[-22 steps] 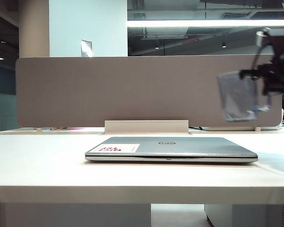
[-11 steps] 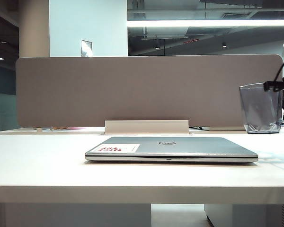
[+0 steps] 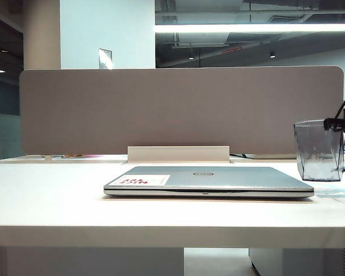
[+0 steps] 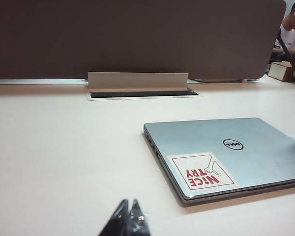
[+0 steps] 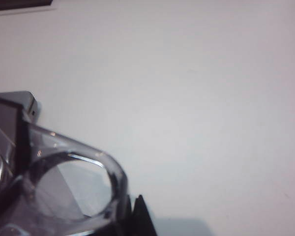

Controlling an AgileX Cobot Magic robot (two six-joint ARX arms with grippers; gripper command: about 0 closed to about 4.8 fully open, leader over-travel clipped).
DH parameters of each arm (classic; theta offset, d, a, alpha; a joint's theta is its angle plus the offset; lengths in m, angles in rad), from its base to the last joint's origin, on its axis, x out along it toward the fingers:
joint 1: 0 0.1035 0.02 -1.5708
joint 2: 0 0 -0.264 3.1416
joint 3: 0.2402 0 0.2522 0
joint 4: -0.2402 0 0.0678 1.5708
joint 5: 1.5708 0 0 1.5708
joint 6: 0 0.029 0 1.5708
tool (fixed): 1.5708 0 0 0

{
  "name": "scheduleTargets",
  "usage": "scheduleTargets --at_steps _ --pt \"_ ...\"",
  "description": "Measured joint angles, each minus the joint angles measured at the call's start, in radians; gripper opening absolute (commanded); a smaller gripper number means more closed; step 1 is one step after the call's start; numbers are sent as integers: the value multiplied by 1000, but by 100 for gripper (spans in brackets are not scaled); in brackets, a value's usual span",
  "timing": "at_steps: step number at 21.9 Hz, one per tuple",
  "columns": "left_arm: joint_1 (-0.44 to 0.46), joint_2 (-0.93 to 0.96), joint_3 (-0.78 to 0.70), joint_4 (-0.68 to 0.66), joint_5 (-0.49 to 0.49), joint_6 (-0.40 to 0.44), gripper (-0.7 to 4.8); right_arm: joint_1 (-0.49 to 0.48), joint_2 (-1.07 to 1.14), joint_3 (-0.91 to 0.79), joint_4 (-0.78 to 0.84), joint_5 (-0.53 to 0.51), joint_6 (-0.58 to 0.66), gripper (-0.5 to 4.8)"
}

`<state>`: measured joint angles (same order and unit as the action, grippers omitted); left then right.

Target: Pick up the water cup and place it on the right side of the laptop.

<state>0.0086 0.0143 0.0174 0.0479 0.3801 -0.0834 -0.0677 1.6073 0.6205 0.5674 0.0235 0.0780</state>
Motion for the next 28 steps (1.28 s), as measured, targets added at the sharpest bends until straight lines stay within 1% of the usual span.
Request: scheduleTargets --at_steps 12,23,27,28 --pt "0 0 0 0 0 0 -6 -2 80 0 87 -2 3 -7" --pt "0 0 0 0 1 0 -6 -20 80 1 74 -1 -6 -6" --pt "0 0 0 0 1 0 -6 -46 80 4 70 -7 -19 -4" --pt "0 0 0 0 2 0 -6 -53 80 4 69 -7 -19 4"
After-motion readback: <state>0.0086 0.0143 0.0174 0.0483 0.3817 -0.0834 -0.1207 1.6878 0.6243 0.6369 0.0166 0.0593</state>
